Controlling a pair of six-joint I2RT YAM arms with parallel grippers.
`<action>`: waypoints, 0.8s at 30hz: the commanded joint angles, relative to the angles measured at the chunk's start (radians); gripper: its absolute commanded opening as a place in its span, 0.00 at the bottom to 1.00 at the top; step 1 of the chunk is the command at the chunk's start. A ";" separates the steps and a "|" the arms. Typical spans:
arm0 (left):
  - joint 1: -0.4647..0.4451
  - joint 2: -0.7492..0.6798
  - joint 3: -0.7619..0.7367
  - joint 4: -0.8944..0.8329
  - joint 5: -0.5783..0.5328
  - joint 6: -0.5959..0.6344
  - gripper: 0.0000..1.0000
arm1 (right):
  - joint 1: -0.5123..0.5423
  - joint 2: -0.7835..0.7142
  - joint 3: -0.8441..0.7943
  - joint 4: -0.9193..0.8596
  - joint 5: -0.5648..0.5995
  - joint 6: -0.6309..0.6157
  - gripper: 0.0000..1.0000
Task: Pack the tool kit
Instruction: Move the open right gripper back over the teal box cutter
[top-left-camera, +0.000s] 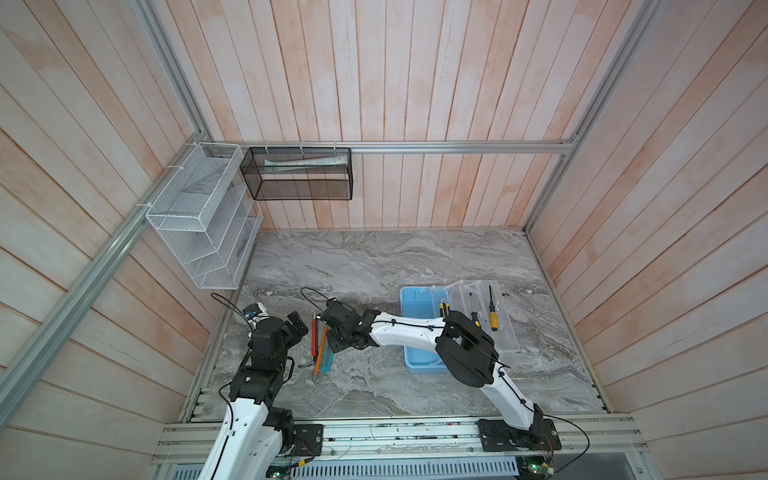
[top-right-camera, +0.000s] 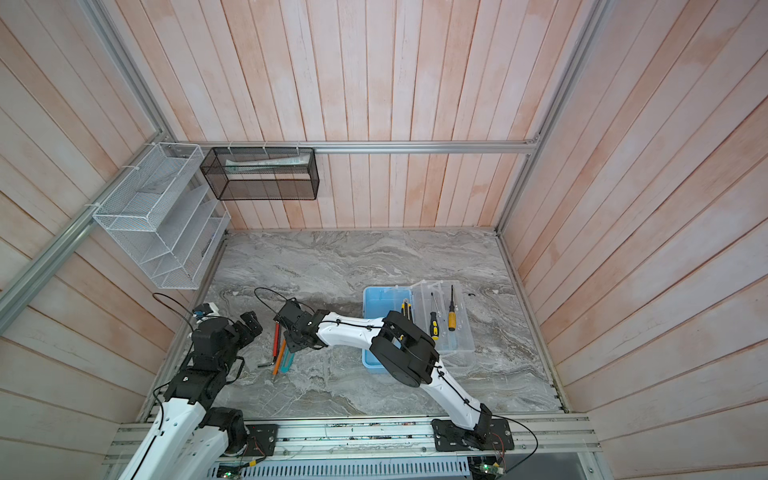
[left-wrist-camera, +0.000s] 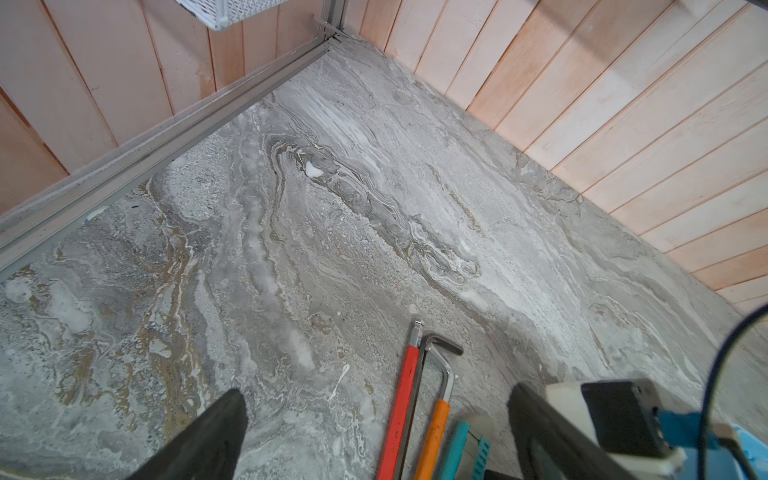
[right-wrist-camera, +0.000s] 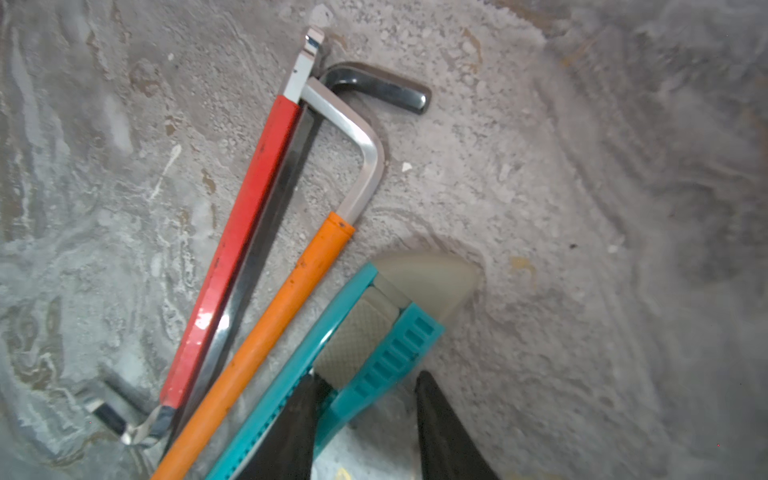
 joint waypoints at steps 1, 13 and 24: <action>0.005 -0.002 0.001 0.019 0.014 0.017 1.00 | -0.009 -0.041 -0.050 -0.127 0.106 -0.064 0.40; 0.005 -0.006 0.000 0.019 0.017 0.018 1.00 | -0.042 -0.156 -0.090 -0.048 -0.007 -0.021 0.45; 0.006 -0.002 0.001 0.023 0.022 0.019 1.00 | -0.023 -0.116 -0.141 -0.026 -0.085 0.112 0.50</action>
